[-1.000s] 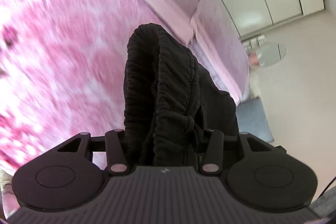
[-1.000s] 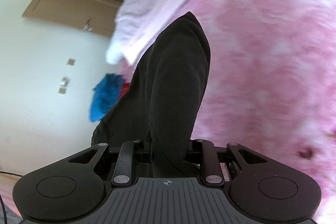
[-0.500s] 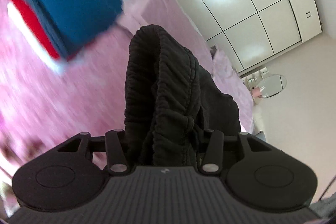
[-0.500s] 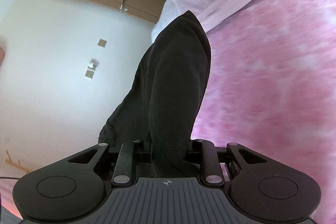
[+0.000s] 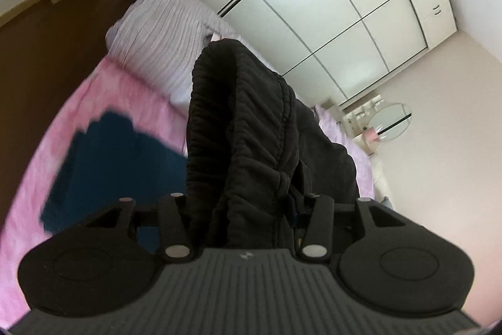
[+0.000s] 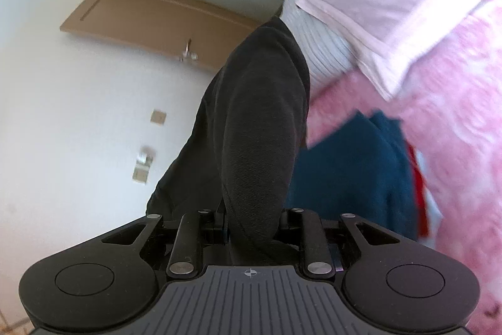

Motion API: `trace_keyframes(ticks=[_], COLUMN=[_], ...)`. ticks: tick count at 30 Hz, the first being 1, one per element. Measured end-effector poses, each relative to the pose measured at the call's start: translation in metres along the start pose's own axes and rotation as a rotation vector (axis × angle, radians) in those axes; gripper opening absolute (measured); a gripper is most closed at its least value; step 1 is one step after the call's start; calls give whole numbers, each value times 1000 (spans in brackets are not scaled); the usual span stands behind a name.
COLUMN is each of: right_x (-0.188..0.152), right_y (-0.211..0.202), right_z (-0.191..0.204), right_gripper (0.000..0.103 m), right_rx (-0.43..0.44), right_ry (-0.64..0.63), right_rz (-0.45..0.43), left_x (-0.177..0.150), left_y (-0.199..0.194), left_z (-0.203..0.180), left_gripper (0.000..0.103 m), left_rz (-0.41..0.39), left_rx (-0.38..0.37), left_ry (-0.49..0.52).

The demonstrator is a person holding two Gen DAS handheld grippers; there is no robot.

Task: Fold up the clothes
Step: 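Lift the folded trousers with both grippers and carry them to the clothes stack, then lower the trousers onto the blue and red clothes stack with both grippers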

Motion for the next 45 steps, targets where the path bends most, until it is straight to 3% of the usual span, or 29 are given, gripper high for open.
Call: trace_keyframes(ticks=[3,6,12,19,25,29,33,36,40,42,45], right_x=[16,27,9,-6,-12,-13,-20,-29,-46,-60,-85], right_y=[27,49,72,92,108,108,98,87,72,70,79], right_z=[0,-7,-49,-82,-101,-87,-68,-50,-18,-2,15], right_gripper=[23,23,23,23,34,48,57,58,58,57,57], right_rx=[-22,-50,-136,-192,-312,-348,-435,-499,-577,-559,-524], right_ry=[2,15,105,175,93,-6,-176,-307,-533,-633,-751], right_rz=[2,12,52,88,87,103,95,58,-5,-11,45], left_x=[29,38,32,33,28,32,37,38,38,29,-1], left_y=[12,33,67,89,107,93,67,43,7,1,14], left_z=[15,43,100,141,175,171,163,145,115,90,53], left_gripper=[42,42,42,45,55,60,62,61,56,52,40], left_rz=[8,54,159,206,218,226,181,97,-83,-114,-44], left_rx=[-18,-13,14,52,87,116,176,261,423,421,373], left_ry=[-10,-49,-108,-127,-189,-159,-121,-64,27,108,288])
Point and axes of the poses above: each gripper's, at about its wrist camera, not at the fingertips, and y roughly the way its jaws point, z to its left, x to its top, the point moved 4 cm from there along y, roughly the way its jaws point, and after that the axes turned 8 degrees about -y, right-handed, at the moved point
